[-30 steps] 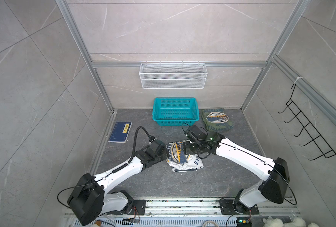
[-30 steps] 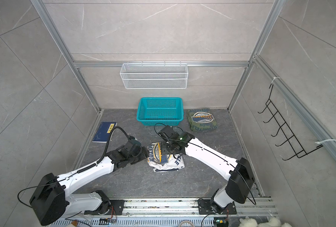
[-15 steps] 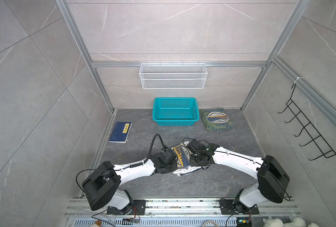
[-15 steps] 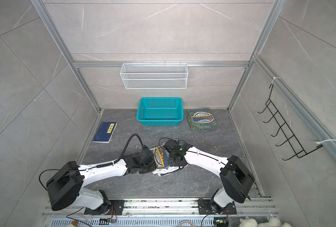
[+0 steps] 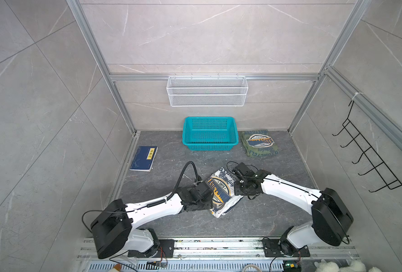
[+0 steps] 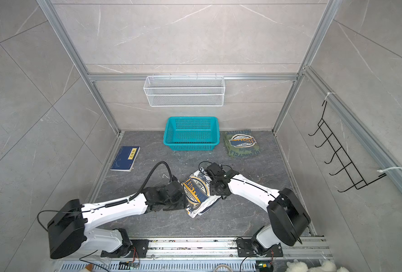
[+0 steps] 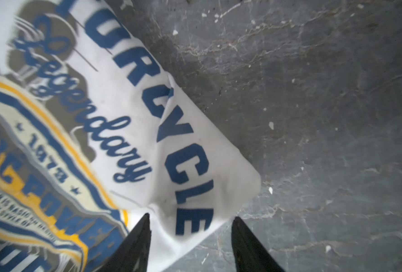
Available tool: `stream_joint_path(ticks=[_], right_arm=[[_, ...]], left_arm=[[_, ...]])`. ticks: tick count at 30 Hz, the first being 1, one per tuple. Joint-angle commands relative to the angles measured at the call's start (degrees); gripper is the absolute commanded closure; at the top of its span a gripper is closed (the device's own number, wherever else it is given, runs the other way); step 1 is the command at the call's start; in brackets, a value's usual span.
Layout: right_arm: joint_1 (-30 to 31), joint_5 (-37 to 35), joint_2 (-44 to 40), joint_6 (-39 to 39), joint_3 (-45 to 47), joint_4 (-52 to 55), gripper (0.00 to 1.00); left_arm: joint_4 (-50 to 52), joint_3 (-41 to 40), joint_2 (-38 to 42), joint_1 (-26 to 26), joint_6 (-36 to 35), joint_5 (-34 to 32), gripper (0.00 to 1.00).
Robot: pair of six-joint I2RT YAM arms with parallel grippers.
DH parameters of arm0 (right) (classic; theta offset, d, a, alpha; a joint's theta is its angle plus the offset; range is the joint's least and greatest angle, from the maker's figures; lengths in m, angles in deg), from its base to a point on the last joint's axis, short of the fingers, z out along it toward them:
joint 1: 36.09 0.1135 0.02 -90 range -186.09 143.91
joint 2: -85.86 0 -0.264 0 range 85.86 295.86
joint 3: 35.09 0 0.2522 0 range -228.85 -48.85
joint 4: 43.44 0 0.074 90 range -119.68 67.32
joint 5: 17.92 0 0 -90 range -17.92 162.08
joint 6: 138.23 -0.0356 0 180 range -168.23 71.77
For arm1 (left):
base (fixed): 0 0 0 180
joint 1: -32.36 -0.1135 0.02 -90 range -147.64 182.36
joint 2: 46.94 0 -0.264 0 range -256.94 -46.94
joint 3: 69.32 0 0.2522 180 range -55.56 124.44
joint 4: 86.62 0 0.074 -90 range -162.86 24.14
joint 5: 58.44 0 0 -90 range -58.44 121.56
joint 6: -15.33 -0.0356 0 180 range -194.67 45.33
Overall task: Fold and stack tank tops
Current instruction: Rotate the tank top at the center of the table.
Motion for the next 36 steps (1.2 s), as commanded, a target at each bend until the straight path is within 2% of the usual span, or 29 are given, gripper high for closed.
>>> stream_joint_path(ticks=[1,3,6,8,11,18,22,25,30,32,36], right_arm=[[0.1,2.2,-7.5,-4.8,2.1,0.2,0.37],[0.7,5.8,-10.9,-10.6,6.5,-4.0,0.34],[3.6,6.8,-14.0,-20.5,12.7,-9.7,0.27],[6.2,7.0,-15.9,-27.0,17.5,-15.9,0.26],[8.2,7.0,-14.8,-30.5,20.1,-20.0,0.25],[8.9,8.7,-8.2,-29.9,21.7,-27.2,0.26],[8.6,6.6,-8.6,-28.9,20.9,-23.8,0.29],[6.8,4.3,-11.0,-27.4,20.9,-19.7,0.33],[-2.1,8.2,-14.3,-22.4,23.3,-17.4,0.4],[-4.8,9.8,-16.5,-18.6,23.2,-16.4,0.38],[-5.2,9.5,-20.1,-14.0,17.9,-8.7,0.3]], left_arm=[[3.2,5.7,1.6,-7.9,-10.5,0.0,0.33],[1.4,8.0,-1.7,-13.3,-13.8,3.4,0.33],[-1.6,11.7,-8.5,-19.2,-17.6,8.1,0.29],[-4.1,13.7,-13.2,-20.8,-19.8,11.2,0.27],[-5.1,16.2,-18.6,-21.3,-22.0,14.6,0.27],[-11.9,13.3,-23.3,-21.0,-20.0,22.0,0.26],[-14.4,11.1,-25.0,-19.4,-18.1,23.3,0.31],[-15.5,9.3,-24.9,-17.3,-16.9,22.3,0.35],[-16.6,5.9,-23.0,-13.6,-12.1,18.7,0.44],[-16.1,5.3,-21.9,-10.8,-9.8,16.3,0.44],[-16.8,4.0,-19.3,-5.2,-4.6,12.6,0.44]])
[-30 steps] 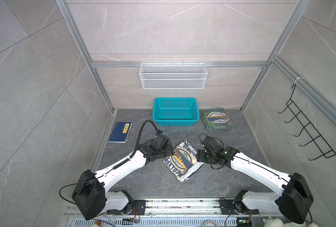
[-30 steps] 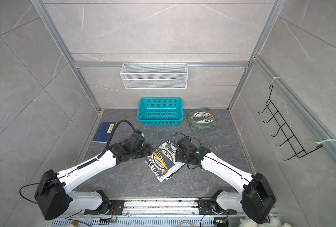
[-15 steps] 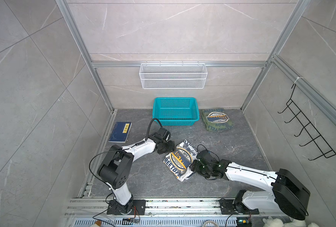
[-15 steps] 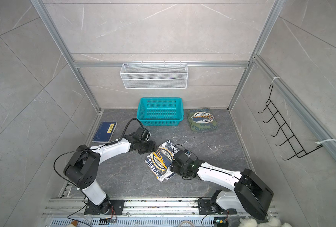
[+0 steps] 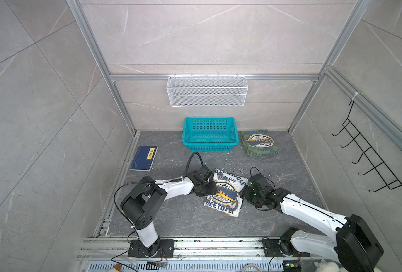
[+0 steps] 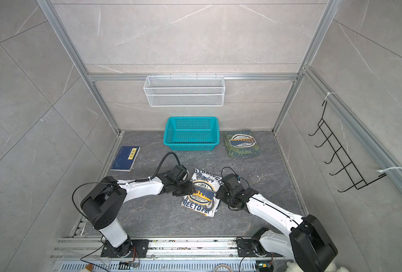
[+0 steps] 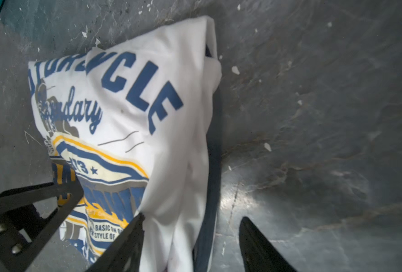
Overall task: Fold and stack tank tops
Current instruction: Rotate the tank top at the center of the table, then smooth out the tank top at the center of the table.
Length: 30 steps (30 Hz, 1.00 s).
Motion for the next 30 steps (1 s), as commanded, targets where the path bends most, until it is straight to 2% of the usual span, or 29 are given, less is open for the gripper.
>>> stream_joint_path(ticks=[1,4,7,14,16,19,24,28,30], right_arm=[[-0.1,0.3,-3.5,6.2,-4.9,8.8,0.29],[0.0,-0.3,-6.0,7.9,-6.8,11.5,0.26],[0.3,1.0,-3.7,8.8,-6.9,10.6,0.26],[1.1,2.4,5.4,9.7,-4.4,4.0,0.36],[1.1,0.6,6.4,9.8,-4.7,5.0,0.44],[0.1,-3.2,6.0,9.8,-3.9,7.2,0.62],[-2.6,-2.1,6.3,10.7,-1.3,5.8,0.77],[-5.0,0.4,7.0,11.8,-0.2,3.3,0.78],[-5.7,2.7,6.7,13.1,-0.2,1.9,0.69]], left_arm=[[-0.1,-1.3,4.1,4.1,5.7,-4.7,0.44],[-0.6,-2.7,6.1,5.1,7.4,-6.8,0.42],[-1.4,-3.8,8.1,4.4,7.3,-8.7,0.41],[0.3,-1.5,6.5,3.5,5.6,-8.5,0.4],[0.5,-1.4,5.8,3.5,5.7,-8.5,0.4],[1.1,-1.5,4.5,3.5,6.0,-8.7,0.4],[-0.1,-2.5,3.1,3.6,6.9,-8.0,0.41],[-1.2,-2.8,3.3,3.6,7.3,-7.5,0.41],[-1.4,-2.5,3.7,3.6,7.1,-7.5,0.41]])
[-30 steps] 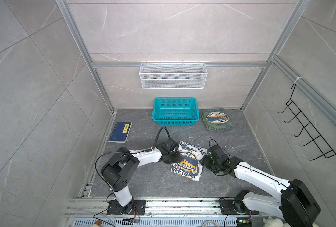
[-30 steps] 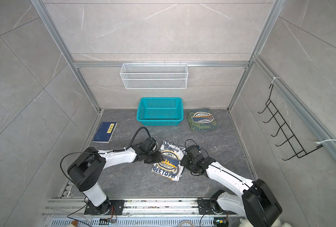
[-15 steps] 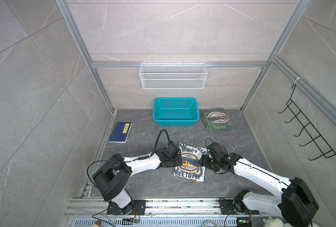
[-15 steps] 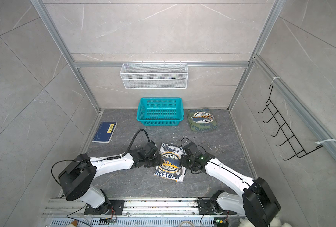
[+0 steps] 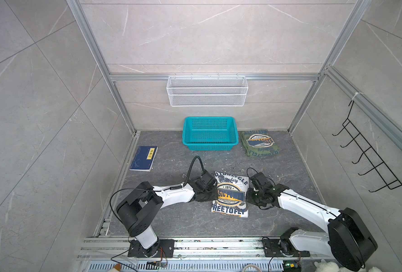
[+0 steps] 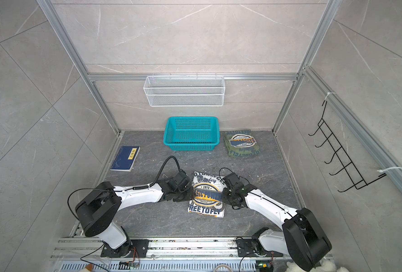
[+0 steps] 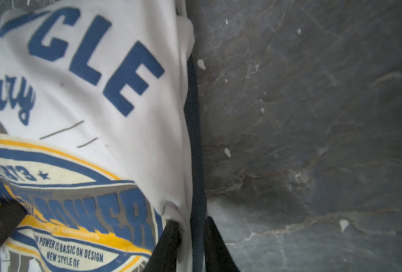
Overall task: Fold and stack tank tops
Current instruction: Smooth out the tank top at the center of the table, then pick up the tank top from the center of the table.
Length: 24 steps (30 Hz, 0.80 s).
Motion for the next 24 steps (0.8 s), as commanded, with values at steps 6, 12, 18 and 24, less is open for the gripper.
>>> stream_joint_path(ticks=[6,12,18,24], right_arm=[[-3.0,6.9,-2.0,2.0,0.5,-3.4,0.49],[-4.2,8.7,0.9,1.0,1.2,-6.0,0.48],[-4.3,7.7,3.7,0.8,2.7,-7.3,0.5],[-5.1,8.0,5.9,1.7,2.5,-8.3,0.68]], left_arm=[[-3.2,1.7,0.5,-0.7,0.1,1.6,0.4],[-4.9,3.7,-3.6,-1.4,0.3,4.3,0.41],[-5.5,5.1,-7.1,-1.5,1.3,6.2,0.46],[-6.7,7.8,-10.9,-0.9,1.7,8.9,0.6]])
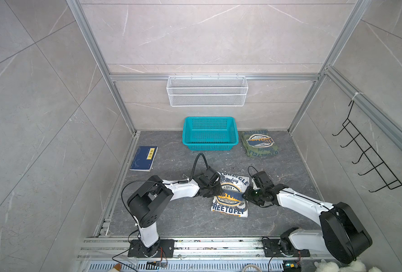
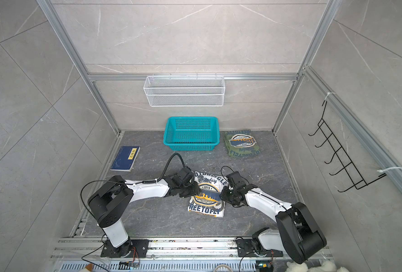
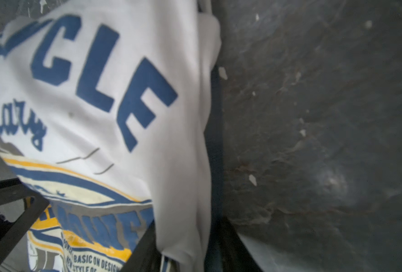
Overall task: Fold and stack tank tops
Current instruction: Pick up the tank top from the center of the table.
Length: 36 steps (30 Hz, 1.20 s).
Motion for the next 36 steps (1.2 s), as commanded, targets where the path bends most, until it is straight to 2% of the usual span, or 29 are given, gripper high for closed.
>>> stream_joint_path(ticks=[1,5,8,11,19,26,32,36], right_arm=[[-1.2,0.1,1.7,0.8,0.5,0.2,0.73],[-4.2,0.3,1.8,2.6,-0.5,0.8,0.88],[-7.8,1.9,1.6,4.8,-1.8,1.5,0.99],[-11.1,1.8,0.6,7.6,-4.6,4.3,1.0],[-13.5,-4.7,-5.3,12.7,-15.6,13.0,1.0],[-14.9,-11.6,-4.4,16.8,-28.2,19.0,1.0],[-17.3,-15.2,1.6,20.3,-36.9,17.1,1.0],[-20.5,-13.9,7.2,22.7,-39.5,12.7,1.0]], left_arm=[[-0.8,2.5,-3.1,0.6,0.9,2.6,0.64],[-2.5,4.7,-5.1,0.6,1.3,4.1,0.75],[-2.7,7.8,-6.8,0.8,0.8,4.8,0.9],[-2.6,11.5,-8.2,0.9,0.1,5.2,1.0],[-1.7,21.9,-9.1,1.0,-2.1,3.9,1.0],[0.3,35.7,-12.4,0.9,-5.3,3.6,1.0],[3.7,53.2,-21.8,0.4,-7.6,3.3,1.0],[5.4,65.4,-30.1,0.1,-8.7,2.9,1.0]])
